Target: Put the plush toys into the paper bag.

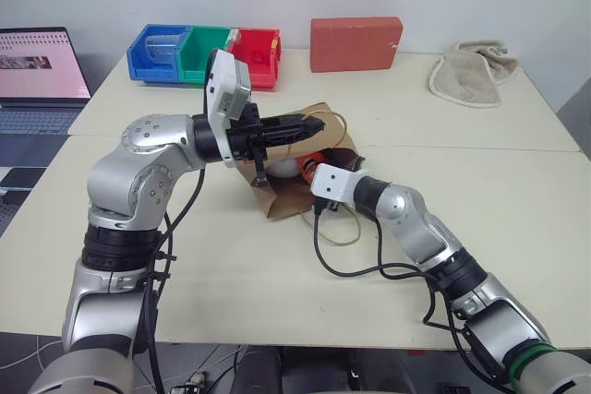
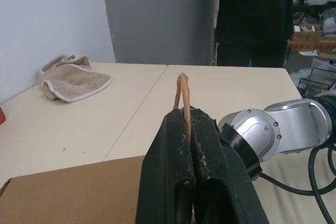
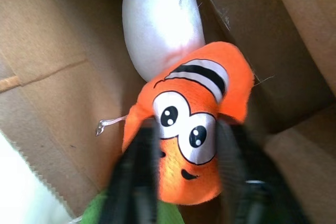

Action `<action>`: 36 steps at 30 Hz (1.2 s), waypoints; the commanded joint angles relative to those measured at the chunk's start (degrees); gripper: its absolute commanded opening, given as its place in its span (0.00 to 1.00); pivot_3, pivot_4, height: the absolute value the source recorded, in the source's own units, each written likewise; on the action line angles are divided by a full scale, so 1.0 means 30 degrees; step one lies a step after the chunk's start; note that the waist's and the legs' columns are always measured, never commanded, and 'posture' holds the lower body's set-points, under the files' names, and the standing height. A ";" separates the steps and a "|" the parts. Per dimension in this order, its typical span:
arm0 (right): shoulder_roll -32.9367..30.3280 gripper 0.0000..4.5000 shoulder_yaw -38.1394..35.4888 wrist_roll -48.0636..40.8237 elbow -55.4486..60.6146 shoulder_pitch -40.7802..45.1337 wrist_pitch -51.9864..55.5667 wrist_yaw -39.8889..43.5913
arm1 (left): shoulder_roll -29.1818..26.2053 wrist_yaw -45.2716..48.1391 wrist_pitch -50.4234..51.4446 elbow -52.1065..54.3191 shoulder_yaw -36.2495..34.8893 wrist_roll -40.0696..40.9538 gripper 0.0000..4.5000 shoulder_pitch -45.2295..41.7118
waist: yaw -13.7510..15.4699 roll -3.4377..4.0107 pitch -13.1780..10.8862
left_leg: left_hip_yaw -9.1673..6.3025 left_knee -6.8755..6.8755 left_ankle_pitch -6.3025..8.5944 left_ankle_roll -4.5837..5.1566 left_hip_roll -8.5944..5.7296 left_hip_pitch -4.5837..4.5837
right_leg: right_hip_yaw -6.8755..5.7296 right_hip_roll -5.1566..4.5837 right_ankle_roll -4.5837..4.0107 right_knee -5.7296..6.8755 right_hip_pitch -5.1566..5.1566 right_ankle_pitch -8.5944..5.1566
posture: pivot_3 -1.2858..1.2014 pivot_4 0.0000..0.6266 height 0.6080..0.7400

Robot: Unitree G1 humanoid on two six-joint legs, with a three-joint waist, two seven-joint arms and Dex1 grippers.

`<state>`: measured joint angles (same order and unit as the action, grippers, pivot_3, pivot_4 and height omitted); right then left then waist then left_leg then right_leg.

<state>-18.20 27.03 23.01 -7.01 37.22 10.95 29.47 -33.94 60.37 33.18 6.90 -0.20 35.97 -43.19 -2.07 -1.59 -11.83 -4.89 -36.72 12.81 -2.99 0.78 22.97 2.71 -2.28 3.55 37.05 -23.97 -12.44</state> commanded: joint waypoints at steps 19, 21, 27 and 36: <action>-0.3249 1.00 -0.3609 -0.5725 0.9908 -0.2398 0.4445 0.6678 | 0.0547 -0.0222 -0.0544 0.0079 0.0018 -0.0533 0.00 0.0071 | 0.0068 0.0000 0.0000 | -0.0005 0.0001 0.0000 0.0000 0.0000 0.0002 | -0.0003 0.0001 0.0005 -0.0008 0.0006 -0.0003 | 0.52 0.24 1.00; -0.3586 1.00 -0.4904 -0.7571 1.0941 -0.2689 0.5847 0.7352 | 0.0583 -0.0220 -0.0577 0.0037 0.0025 -0.0570 0.00 0.0064 | 0.0065 -0.0001 0.0000 | -0.0004 0.0000 0.0000 0.0000 0.0000 0.0001 | -0.0003 0.0001 0.0004 -0.0006 0.0006 -0.0003 | 0.52 0.24 1.00; -0.5664 1.00 -0.8524 -1.2085 1.2585 -0.4550 1.0710 0.8653 | 0.0503 -0.0110 -0.0626 0.0047 0.0005 -0.0606 0.00 0.0145 | 0.0130 -0.0001 0.0001 | -0.0013 -0.0008 0.0000 0.0001 0.0000 -0.0001 | -0.0007 0.0000 0.0003 -0.0005 0.0022 -0.0003 | 0.52 0.24 1.00; -0.3295 1.00 -0.7665 -1.1704 0.9978 -0.5839 1.2442 0.3968 | 0.0387 0.0065 -0.0705 0.0055 -0.0060 -0.0699 0.00 0.0071 | -0.0109 0.0005 0.0003 | -0.0002 -0.0009 0.0000 0.0004 0.0011 -0.0040 | -0.0002 0.0012 -0.0007 0.0010 0.0041 -0.0002 | 0.52 0.24 1.00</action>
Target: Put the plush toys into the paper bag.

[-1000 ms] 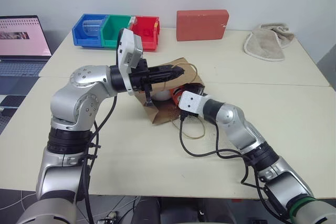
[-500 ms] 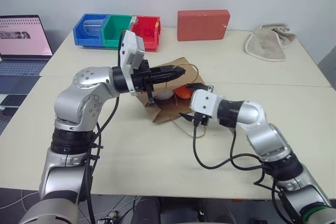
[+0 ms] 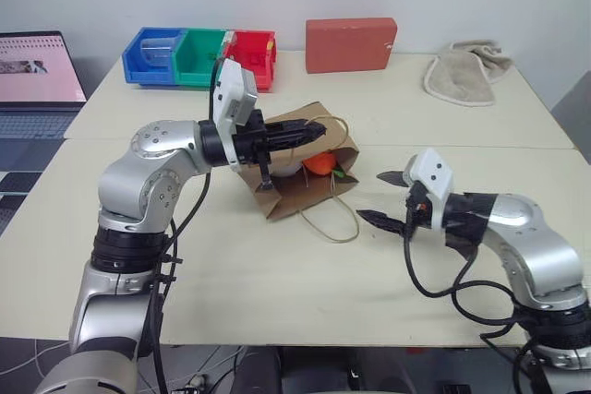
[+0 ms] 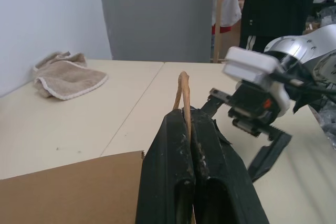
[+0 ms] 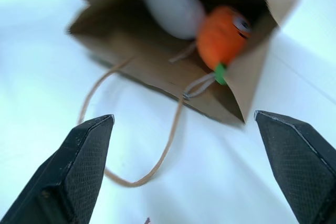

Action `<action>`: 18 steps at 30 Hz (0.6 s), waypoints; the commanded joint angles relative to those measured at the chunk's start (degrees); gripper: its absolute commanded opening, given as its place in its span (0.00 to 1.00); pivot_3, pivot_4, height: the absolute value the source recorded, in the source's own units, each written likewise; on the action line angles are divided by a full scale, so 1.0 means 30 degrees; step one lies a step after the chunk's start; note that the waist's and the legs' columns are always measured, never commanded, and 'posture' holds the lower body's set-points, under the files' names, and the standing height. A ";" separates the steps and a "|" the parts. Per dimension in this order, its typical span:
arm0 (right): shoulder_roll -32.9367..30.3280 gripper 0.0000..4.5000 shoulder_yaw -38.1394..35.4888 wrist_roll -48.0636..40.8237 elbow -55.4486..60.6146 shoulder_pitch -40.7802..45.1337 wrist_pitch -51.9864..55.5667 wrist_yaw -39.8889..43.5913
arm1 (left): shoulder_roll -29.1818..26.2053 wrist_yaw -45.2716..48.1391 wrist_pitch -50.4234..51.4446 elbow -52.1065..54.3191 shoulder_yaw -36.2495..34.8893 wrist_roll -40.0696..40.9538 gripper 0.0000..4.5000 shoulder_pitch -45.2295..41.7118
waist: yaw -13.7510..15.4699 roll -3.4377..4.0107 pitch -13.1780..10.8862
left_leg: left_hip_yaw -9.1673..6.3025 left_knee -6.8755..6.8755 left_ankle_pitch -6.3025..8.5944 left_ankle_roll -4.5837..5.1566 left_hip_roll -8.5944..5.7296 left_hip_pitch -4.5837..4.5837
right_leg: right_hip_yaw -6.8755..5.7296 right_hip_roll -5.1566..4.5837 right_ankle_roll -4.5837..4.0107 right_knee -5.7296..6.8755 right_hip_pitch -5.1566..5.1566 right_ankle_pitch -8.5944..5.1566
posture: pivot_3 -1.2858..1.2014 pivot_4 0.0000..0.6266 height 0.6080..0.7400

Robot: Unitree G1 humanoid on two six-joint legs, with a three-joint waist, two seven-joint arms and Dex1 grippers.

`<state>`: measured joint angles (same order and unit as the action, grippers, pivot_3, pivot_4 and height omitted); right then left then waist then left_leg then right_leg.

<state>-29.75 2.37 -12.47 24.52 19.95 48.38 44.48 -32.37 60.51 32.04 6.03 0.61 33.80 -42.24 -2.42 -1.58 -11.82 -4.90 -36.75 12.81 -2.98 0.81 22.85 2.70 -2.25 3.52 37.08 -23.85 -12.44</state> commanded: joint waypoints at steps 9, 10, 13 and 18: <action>0.1555 0.91 0.2549 0.0333 -0.3182 0.0820 -0.0333 -0.2086 | -0.0137 -0.0142 -0.0279 0.0652 -0.0284 -0.0034 0.00 -0.0049 | 0.0036 0.0000 0.0000 | -0.0001 0.0002 0.0001 -0.0001 -0.0005 0.0023 | 0.0003 -0.0002 0.0008 -0.0020 -0.0006 0.0004 | 0.52 0.24 1.00; 0.1514 0.86 0.2715 0.0368 -0.3391 0.0902 -0.0425 -0.2054 | -0.0154 -0.0140 -0.0287 0.0655 -0.0283 -0.0047 0.00 -0.0048 | 0.0036 0.0001 0.0000 | -0.0001 0.0002 0.0000 -0.0001 -0.0004 0.0022 | 0.0004 -0.0002 0.0008 -0.0019 -0.0004 0.0005 | 0.52 0.24 1.00; 0.1823 0.61 0.2891 0.0087 -0.3850 0.1104 -0.0326 -0.1991 | -0.0170 -0.0223 -0.0290 0.0623 -0.0325 -0.0073 0.00 -0.0064 | 0.0035 0.0000 0.0000 | -0.0005 0.0002 0.0000 -0.0001 -0.0004 0.0020 | -0.0001 -0.0002 0.0008 -0.0018 -0.0004 0.0004 | 0.52 0.24 1.00; 0.2039 0.20 0.2883 -0.0040 -0.4180 0.1182 -0.0429 -0.2026 | -0.0271 -0.0180 -0.0356 0.0601 -0.0359 -0.0122 0.00 -0.0033 | 0.0030 0.0000 0.0000 | -0.0007 0.0007 0.0000 0.0000 -0.0004 0.0021 | -0.0002 -0.0001 0.0008 -0.0019 -0.0006 0.0004 | 0.52 0.24 1.00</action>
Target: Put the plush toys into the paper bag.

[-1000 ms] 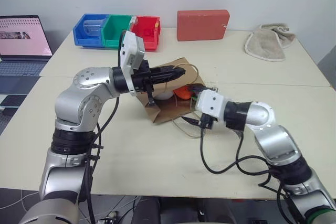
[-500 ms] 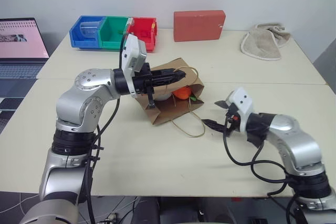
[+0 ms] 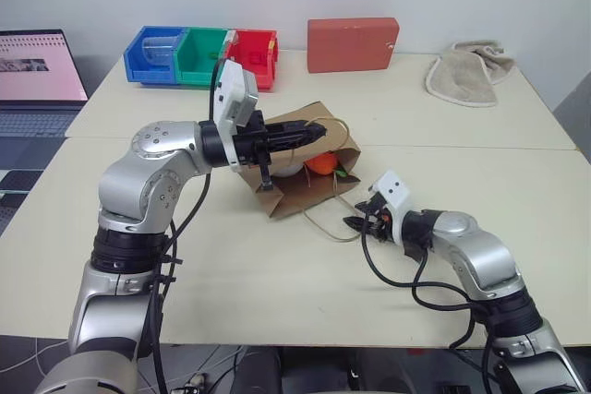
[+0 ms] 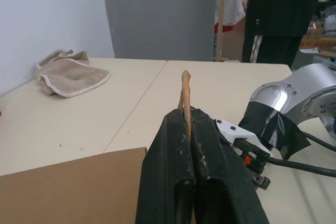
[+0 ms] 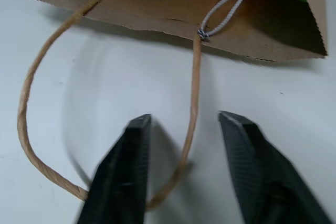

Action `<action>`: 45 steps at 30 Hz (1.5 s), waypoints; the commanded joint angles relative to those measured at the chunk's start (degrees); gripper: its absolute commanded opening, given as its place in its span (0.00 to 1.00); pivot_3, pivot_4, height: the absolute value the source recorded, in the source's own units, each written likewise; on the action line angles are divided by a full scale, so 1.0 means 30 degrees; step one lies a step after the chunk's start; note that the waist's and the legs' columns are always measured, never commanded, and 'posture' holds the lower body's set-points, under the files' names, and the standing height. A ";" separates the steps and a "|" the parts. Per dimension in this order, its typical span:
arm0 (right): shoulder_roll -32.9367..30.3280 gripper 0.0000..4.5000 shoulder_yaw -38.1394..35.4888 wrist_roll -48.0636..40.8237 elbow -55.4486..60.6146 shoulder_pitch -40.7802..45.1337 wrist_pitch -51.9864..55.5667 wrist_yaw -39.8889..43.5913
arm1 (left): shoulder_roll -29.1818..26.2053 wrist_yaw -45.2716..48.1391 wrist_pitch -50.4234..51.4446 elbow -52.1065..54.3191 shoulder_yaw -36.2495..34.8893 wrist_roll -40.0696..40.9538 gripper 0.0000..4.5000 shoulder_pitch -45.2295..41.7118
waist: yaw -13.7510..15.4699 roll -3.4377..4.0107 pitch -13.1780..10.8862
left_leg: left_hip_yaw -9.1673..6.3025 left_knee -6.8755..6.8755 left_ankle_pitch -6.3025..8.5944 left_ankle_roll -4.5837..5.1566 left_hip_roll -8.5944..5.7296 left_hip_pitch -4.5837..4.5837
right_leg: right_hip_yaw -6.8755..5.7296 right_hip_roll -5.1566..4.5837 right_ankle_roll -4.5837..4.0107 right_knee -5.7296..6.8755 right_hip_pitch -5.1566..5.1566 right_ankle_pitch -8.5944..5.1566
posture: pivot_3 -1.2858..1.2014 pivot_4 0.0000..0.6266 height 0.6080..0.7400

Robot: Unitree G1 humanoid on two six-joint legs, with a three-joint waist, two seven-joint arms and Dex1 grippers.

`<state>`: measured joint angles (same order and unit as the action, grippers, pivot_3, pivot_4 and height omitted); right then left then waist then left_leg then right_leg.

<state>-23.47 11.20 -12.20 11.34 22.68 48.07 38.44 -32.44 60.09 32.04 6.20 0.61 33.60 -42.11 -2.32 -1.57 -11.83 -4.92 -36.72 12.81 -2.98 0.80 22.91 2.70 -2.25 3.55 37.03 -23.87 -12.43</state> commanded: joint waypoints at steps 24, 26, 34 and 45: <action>-0.4014 0.00 -1.1038 -1.2154 0.3010 0.7292 1.2492 -0.0275 | -0.0271 0.2194 -0.2882 -0.5972 -0.0614 -0.1302 0.00 -0.5226 | 0.0148 0.0009 -0.0006 | 0.0005 0.0020 0.0002 0.0003 -0.0001 0.0036 | -0.0004 -0.0001 -0.0005 -0.0009 -0.0041 -0.0002 | 0.52 0.24 1.00; -0.3984 0.00 -1.1033 -1.2281 0.2683 0.7259 1.2660 -0.0527 | 0.0077 0.2444 -0.3277 -0.6986 -0.0280 -0.1816 0.00 -0.5580 | 0.0148 0.0009 -0.0006 | 0.0003 0.0031 0.0003 0.0005 0.0000 0.0036 | -0.0006 0.0000 -0.0006 -0.0011 -0.0043 -0.0004 | 0.52 0.24 1.00; -0.3140 0.00 -1.0298 -1.1893 0.1808 0.7197 1.2055 -0.2322 | 0.1124 0.3022 -0.4666 -1.0229 0.0185 -0.3211 0.00 -0.6663 | 0.0125 0.0013 -0.0008 | 0.0012 0.0031 0.0002 0.0006 -0.0001 0.0044 | 0.0005 0.0000 -0.0006 0.0006 -0.0062 -0.0003 | 0.52 0.24 1.00; -0.4232 0.76 -1.0766 -1.3402 0.2227 0.7447 1.1822 -0.1890 | 0.0571 0.3836 -0.4086 -0.8985 -0.0453 -0.2554 0.67 -0.6807 | 0.0128 0.0018 -0.0012 | 0.0005 0.0037 0.0002 0.0006 0.0000 0.0063 | 0.0003 0.0000 -0.0005 0.0007 -0.0080 -0.0003 | 0.52 0.24 1.00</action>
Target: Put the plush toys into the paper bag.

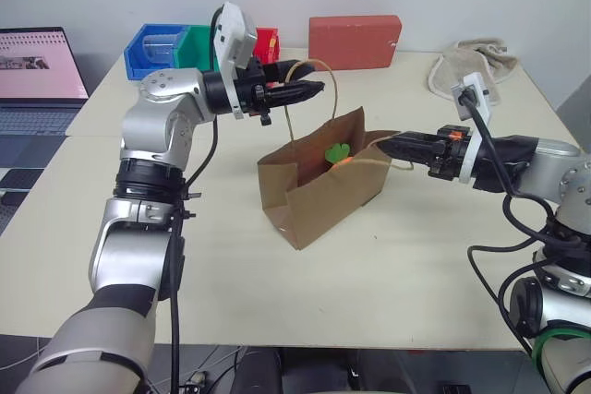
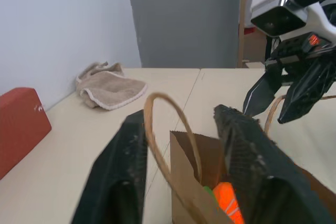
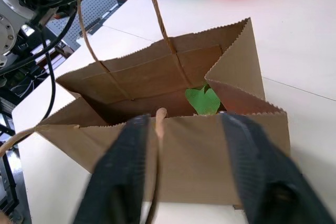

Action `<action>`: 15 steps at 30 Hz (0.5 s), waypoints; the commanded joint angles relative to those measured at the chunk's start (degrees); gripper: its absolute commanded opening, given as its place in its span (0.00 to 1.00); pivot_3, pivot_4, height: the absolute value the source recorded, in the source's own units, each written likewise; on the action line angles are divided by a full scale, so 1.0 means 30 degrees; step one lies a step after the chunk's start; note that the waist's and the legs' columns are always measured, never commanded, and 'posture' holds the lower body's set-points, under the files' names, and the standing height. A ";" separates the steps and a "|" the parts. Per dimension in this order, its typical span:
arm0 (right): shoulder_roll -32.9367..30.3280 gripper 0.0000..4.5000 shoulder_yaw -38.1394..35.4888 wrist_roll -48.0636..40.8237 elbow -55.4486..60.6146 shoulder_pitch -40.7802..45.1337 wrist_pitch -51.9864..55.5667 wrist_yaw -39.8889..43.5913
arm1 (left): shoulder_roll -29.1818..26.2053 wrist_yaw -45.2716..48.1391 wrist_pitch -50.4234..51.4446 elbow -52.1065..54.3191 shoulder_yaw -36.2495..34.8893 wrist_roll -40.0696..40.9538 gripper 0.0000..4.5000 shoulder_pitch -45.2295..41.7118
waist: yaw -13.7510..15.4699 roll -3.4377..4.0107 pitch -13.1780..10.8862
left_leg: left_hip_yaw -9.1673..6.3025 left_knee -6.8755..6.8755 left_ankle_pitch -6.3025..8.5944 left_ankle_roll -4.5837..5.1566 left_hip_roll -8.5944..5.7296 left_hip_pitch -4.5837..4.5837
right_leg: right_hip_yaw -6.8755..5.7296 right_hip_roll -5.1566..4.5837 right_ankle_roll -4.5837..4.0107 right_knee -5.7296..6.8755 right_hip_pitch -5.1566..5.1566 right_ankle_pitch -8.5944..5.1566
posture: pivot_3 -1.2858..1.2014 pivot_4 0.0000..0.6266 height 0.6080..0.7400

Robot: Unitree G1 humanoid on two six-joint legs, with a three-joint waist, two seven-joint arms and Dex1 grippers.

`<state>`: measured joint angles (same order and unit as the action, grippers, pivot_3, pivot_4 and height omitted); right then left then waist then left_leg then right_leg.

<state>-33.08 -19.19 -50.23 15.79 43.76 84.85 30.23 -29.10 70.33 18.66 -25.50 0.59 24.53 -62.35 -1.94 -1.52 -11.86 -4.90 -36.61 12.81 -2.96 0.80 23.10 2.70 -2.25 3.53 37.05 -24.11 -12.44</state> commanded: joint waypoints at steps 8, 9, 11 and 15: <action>-0.5808 1.00 -0.1008 -0.1451 0.0292 -0.0274 -0.2727 0.4814 | -0.3344 0.0417 0.1938 0.4397 -0.1252 0.0499 0.99 0.3004 | -0.0091 0.0006 -0.0003 | 0.0012 0.0044 0.0000 0.0001 0.0010 -0.0030 | 0.0005 0.0005 -0.0011 -0.0005 0.0000 -0.0010 | 0.52 0.24 1.00; -0.6198 1.00 -0.0985 -0.1058 0.0146 -0.0418 -0.3520 0.5118 | -0.3701 0.0380 0.2078 0.4638 -0.1422 0.0547 0.99 0.3477 | -0.0091 0.0005 -0.0003 | 0.0014 0.0045 0.0000 0.0000 0.0010 -0.0031 | 0.0005 0.0005 -0.0012 -0.0006 0.0002 -0.0011 | 0.52 0.24 1.00; -0.6989 1.00 -0.0708 0.0209 0.0011 -0.1068 -0.5890 0.6002 | -0.4345 0.0330 0.2391 0.5199 -0.1859 0.0704 0.99 0.4524 | -0.0097 0.0004 -0.0003 | 0.0021 0.0045 0.0000 0.0000 0.0012 -0.0029 | 0.0007 0.0004 -0.0012 -0.0016 0.0003 -0.0011 | 0.52 0.24 1.00; -0.8676 1.00 -0.0016 0.1931 0.0860 -0.3359 -0.9965 0.8820 | -0.5376 0.0102 0.3672 0.7073 -0.3073 0.1727 0.99 0.7208 | -0.0096 0.0005 -0.0003 | 0.0030 0.0052 0.0000 0.0000 0.0013 -0.0027 | 0.0009 0.0001 -0.0010 -0.0026 -0.0002 -0.0012 | 0.52 0.24 1.00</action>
<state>-57.78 -18.92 -45.66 15.75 34.39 59.72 52.96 -44.07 70.84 28.36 -8.08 -5.99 27.39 -41.79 -2.23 -1.51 -11.87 -4.81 -36.44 12.81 -2.96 0.85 23.02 2.72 -2.25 3.51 36.95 -24.11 -12.48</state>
